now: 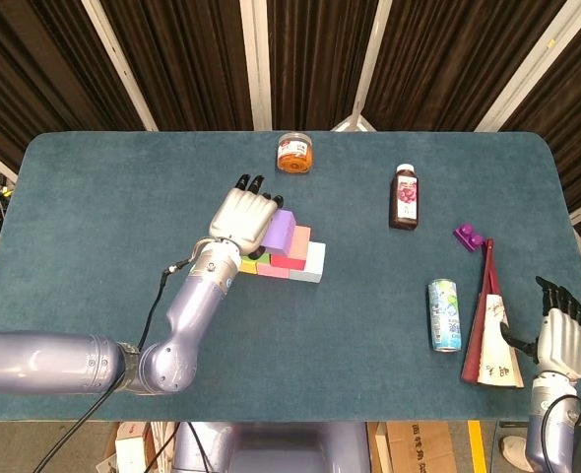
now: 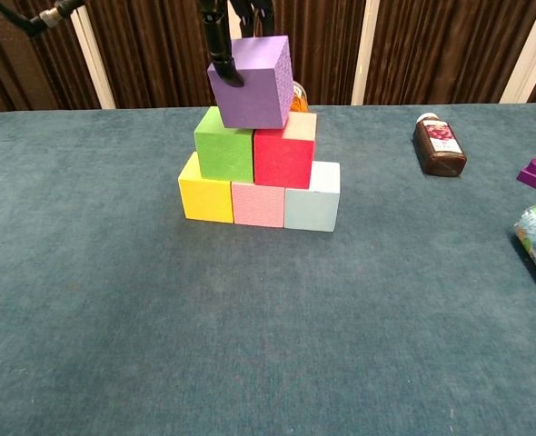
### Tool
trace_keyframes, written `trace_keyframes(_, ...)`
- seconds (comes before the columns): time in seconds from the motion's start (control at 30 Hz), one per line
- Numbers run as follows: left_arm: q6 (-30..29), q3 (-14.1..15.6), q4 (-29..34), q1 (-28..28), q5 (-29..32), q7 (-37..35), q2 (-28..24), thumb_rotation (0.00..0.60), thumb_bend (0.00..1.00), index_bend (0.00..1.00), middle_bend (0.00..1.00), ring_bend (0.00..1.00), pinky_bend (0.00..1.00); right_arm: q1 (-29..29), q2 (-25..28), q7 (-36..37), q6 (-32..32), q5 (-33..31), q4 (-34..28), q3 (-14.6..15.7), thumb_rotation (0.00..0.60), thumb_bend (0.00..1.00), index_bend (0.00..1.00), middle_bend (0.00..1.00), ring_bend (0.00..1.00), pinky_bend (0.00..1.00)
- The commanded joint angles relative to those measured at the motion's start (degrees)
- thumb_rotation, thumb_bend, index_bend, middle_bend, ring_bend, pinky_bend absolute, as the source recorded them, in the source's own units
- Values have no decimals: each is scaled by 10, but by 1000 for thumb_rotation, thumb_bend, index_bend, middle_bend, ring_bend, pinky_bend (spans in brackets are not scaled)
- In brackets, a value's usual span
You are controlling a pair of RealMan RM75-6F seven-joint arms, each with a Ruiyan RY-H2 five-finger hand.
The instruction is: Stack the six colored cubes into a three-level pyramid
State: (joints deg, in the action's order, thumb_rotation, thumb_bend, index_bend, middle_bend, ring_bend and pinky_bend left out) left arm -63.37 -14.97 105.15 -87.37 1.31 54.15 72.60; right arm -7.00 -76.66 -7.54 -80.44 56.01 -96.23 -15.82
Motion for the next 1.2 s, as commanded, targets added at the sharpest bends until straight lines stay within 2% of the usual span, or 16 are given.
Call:
trace_keyframes(0.03,-2,-2,-2,-1,3,2,2,600,355,227,282,0,0,0,0,0,0,0,0,0,600,278,125,138,0,0)
trace_keyframes(1.2,-28,-18,-10,-3,16,38,30,600,344,187,248,0,0,1,4,6,1,-2,-1,-2,600,278,125,137,0,0)
